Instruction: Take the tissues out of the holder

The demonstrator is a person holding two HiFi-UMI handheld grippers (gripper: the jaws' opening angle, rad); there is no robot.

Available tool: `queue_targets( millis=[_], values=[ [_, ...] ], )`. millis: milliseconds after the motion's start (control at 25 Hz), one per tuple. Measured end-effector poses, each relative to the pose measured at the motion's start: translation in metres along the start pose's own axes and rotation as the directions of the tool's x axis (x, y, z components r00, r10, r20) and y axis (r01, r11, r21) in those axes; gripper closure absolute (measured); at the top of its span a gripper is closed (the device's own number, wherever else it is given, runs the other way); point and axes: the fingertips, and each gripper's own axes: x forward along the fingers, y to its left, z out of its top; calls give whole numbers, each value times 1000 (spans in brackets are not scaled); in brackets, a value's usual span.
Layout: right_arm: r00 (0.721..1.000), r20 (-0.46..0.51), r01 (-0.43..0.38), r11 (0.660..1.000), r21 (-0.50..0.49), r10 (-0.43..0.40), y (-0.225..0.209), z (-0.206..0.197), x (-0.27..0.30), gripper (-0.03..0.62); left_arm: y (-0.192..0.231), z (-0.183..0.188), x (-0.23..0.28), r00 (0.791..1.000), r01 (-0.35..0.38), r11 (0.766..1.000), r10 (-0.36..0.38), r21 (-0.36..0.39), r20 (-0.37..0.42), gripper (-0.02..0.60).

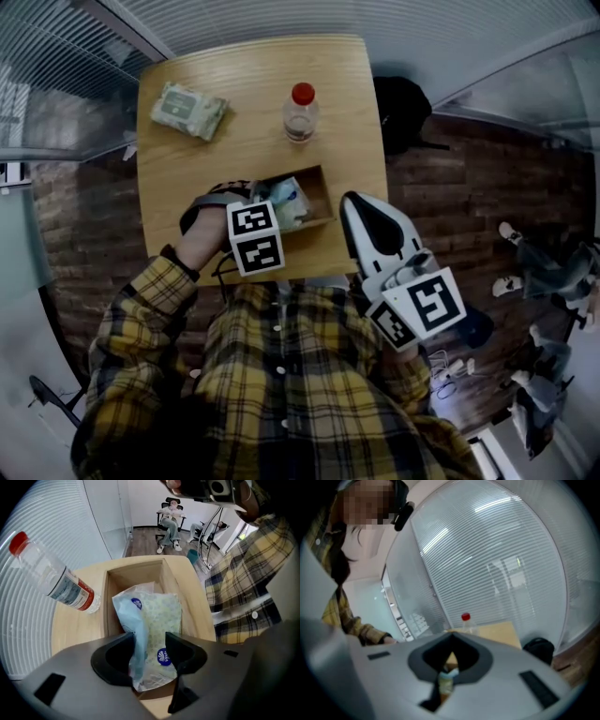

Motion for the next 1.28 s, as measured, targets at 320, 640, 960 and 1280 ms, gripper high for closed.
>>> queue_targets(
  millis=[320,640,960,1280],
  values=[
    [1000,-10,-4,1000,-14,4,4,1,4,582,1,-5,17,999,-34,999,34,4,-35,393],
    [1000,-19,-8,999,-43,7,12,2,-3,582,6,-3,17,992,-125,992,125,30,6,441],
    [1000,-24,-15,997,-76,13,24,4,-11,582,14,-6,1,972,-222,975,222,-3,72,514],
    [998,-28,-51,992,-112,48,31,10,-6,582,22,-11,-29,955,-261,961,271,-94,116,520]
  ],
)
